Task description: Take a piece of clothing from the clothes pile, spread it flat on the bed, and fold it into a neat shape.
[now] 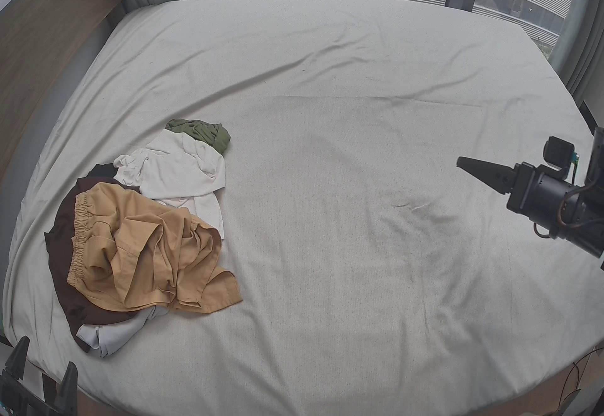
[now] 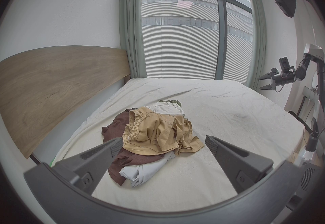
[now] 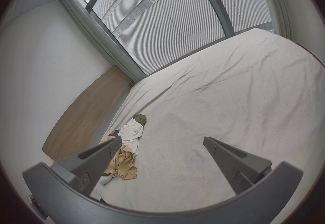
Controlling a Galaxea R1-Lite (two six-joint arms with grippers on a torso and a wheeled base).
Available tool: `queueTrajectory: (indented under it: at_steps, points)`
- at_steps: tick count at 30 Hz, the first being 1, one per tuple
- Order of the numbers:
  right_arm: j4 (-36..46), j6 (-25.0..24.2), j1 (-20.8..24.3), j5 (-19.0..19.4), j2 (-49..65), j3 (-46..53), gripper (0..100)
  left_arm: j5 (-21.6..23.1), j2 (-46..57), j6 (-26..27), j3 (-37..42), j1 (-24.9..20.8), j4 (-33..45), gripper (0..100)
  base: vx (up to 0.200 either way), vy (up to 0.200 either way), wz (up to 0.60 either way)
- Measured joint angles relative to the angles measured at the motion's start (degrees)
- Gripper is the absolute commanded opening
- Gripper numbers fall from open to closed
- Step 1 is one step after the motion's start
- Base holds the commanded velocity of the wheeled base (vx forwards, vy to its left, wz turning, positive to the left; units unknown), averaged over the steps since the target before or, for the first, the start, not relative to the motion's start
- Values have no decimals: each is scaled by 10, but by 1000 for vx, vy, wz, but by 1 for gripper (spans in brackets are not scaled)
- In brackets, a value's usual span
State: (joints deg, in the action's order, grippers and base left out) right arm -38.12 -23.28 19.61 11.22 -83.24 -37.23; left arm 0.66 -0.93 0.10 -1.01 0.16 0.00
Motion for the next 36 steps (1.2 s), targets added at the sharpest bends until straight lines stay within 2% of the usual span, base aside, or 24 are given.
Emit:
queueTrajectory:
  at_steps: [18, 28, 36]
  points:
    - [37, -20, 78, -5, -131, -119, 100, 1, 0, 10, 0, 0, 0, 100, 0, 0, 0]
    - [34, -21, 110, -6, -196, -154, 100, 0, 0, 5, 0, 0, 0, 100, 0, 0, 0]
    - [34, -19, 160, -6, -243, -172, 100, 0, 0, 4, 0, 0, 0, 100, 0, 0, 0]
